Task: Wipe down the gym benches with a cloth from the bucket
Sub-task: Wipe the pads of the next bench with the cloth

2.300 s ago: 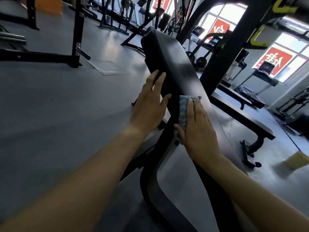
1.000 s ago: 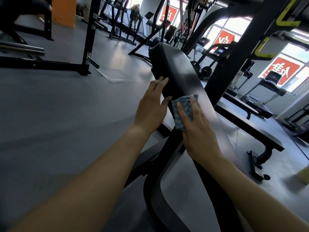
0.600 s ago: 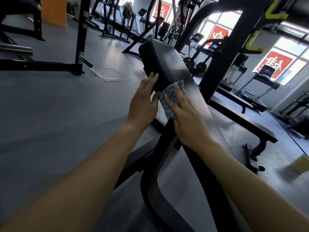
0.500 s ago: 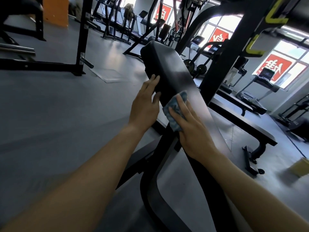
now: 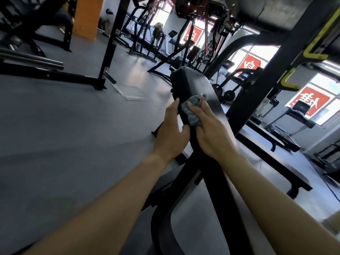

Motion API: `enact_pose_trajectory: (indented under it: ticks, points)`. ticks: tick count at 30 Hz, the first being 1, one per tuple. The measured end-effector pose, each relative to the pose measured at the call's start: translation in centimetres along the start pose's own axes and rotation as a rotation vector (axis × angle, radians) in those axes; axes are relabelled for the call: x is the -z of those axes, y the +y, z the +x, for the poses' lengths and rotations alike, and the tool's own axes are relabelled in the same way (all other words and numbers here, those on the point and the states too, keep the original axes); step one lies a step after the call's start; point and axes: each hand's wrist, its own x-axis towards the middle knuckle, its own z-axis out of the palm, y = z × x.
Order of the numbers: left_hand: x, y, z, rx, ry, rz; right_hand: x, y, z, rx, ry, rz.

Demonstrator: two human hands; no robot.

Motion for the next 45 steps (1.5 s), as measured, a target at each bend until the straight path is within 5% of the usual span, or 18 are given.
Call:
enact_pose_trajectory:
  ticks: [6,13,29,38,45]
  points:
    - [-0.2,-0.8,0.7,0.035,-0.004,-0.066,0.3,1.6,-0.8,0.181,-0.055,-0.069]
    - [-0.8,-0.6,1.6,0.045,0.020,-0.282,1.4,0.3,7.6,0.167,-0.125,-0.104]
    - [-0.8,0.0,2.8,0.138,0.052,-0.062,1.1,0.0,11.2,0.375,-0.243,-0.301]
    - [-0.6,-0.5,3.2,0.120,0.054,-0.014,1.3,-0.5,9.6,0.221,-0.170,-0.137]
    - [-0.7,-0.7,3.5,0.112,0.025,0.044,0.6,0.1,10.6,0.316,-0.147,-0.248]
